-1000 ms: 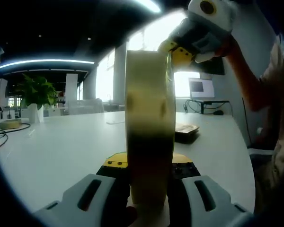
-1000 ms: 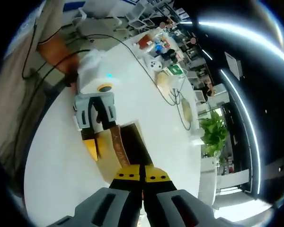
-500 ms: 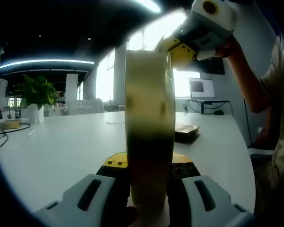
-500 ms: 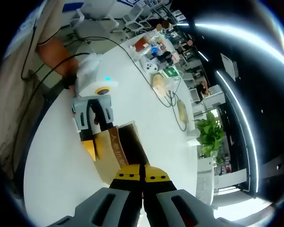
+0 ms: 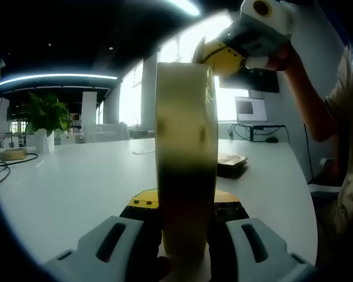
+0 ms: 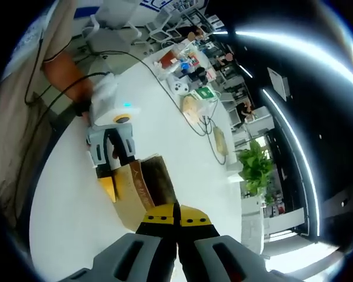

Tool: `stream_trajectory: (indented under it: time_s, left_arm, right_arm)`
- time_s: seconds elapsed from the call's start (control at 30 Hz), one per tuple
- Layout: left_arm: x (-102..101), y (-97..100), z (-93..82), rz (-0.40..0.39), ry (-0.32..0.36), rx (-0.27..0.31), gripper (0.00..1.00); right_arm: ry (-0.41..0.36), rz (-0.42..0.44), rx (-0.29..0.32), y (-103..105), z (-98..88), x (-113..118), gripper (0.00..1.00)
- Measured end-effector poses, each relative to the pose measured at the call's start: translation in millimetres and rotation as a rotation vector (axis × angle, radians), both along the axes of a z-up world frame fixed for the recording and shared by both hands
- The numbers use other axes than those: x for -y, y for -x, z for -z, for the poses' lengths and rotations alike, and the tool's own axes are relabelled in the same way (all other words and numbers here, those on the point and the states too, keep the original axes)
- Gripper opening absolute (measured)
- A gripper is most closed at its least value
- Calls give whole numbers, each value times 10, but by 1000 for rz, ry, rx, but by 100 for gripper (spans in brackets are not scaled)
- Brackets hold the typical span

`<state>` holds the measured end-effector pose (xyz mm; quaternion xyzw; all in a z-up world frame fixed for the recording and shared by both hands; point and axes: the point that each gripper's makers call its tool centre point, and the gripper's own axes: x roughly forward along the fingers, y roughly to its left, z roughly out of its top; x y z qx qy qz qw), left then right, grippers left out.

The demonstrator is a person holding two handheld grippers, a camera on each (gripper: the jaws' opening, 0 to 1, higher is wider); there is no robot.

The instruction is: Extract single mask from mask box in order stack masks on table

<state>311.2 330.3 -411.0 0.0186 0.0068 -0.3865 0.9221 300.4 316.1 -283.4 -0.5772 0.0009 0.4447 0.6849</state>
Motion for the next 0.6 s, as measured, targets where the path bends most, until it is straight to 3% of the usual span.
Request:
stream_trajectory:
  time_s: [0.27,0.6]
  left_arm:
    - [-2,1,3,0,0,0,20]
    - [-1,4,4,0,0,-1,20]
  right_arm:
    - [-11,-3,5,36,-53,24,0]
    - [-56,3,34,57,-246,60,0]
